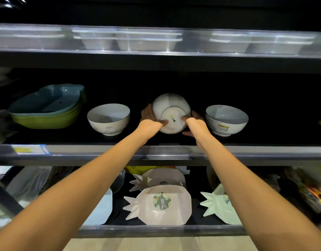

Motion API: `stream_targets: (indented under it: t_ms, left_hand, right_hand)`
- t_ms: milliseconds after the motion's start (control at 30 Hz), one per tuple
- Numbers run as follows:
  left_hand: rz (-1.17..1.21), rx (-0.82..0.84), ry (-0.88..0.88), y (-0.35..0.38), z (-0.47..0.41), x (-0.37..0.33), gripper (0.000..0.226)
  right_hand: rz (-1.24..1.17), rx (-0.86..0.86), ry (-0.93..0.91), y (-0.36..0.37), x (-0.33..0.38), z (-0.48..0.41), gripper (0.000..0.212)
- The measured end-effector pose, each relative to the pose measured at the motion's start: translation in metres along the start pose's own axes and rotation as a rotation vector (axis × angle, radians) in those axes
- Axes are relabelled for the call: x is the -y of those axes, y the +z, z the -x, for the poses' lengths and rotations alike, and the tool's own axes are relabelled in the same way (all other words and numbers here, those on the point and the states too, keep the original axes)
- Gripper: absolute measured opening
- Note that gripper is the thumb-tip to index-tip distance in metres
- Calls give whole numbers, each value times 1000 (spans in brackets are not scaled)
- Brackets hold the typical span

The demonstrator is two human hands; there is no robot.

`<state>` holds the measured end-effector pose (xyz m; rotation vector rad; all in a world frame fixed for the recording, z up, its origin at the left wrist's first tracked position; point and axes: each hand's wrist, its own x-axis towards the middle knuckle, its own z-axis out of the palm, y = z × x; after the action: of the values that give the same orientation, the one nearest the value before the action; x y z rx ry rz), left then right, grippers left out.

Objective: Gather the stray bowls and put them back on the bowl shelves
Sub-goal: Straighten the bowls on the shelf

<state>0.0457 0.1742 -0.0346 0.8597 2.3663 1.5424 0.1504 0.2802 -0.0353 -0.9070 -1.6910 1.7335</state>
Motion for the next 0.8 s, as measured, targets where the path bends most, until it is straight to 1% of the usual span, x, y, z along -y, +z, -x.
stream_targets:
  t_ms: [67, 133, 200, 267, 300, 333, 400, 433, 500, 533, 600, 667, 733, 767, 800]
  left_hand:
    - [-181, -6, 63, -4, 2, -2, 90]
    - [-250, -28, 121, -9, 4, -6, 90]
    - [-295, -58, 185, -13, 8, -10, 90]
    - [-329, -58, 247, -16, 12, -13, 87]
    - [-357, -41, 276, -18, 12, -11, 81]
    - [-398, -1, 305, -19, 14, -10, 70]
    - [-483, 112, 334, -22, 17, -9, 38]
    - [-477, 135, 362, -23, 18, -9, 34]
    - [-393, 134, 418, -22, 19, -7, 46]
    - [-312, 119, 392, -20, 21, -8, 49]
    - [-85, 109, 205, -15, 25, -14, 49]
    - [134, -5, 77, -9, 18, -18, 53]
    - [278, -104, -26, -3, 9, -18, 56]
    - [379, -86, -92, -1, 7, -18, 60]
    - [495, -37, -151, 2, 6, -15, 63]
  right_hand:
    - [-63, 15, 61, -1, 8, 3, 48]
    - [-148, 71, 116, -3, 16, 6, 47]
    - [-214, 156, 144, -4, 19, 6, 61]
    - [-209, 194, 162, -4, 18, 4, 75]
    - [-209, 188, 177, -4, 17, 3, 79]
    - [-232, 175, 192, -2, 16, 3, 81]
    - [-339, 164, 208, -1, 13, -1, 76]
    - [-410, 168, 213, 0, 11, -3, 73]
    - [-530, 181, 216, 1, 8, -7, 68]
    - [-545, 171, 212, 3, 7, -8, 65]
    - [-511, 124, 184, 7, 6, -10, 63]
    - [-469, 84, 139, 11, 5, -11, 60]
    - [-416, 64, 83, 13, 4, -12, 46]
    - [-402, 57, 58, 13, 4, -13, 37]
    - [-410, 58, 37, 14, 4, -14, 32]
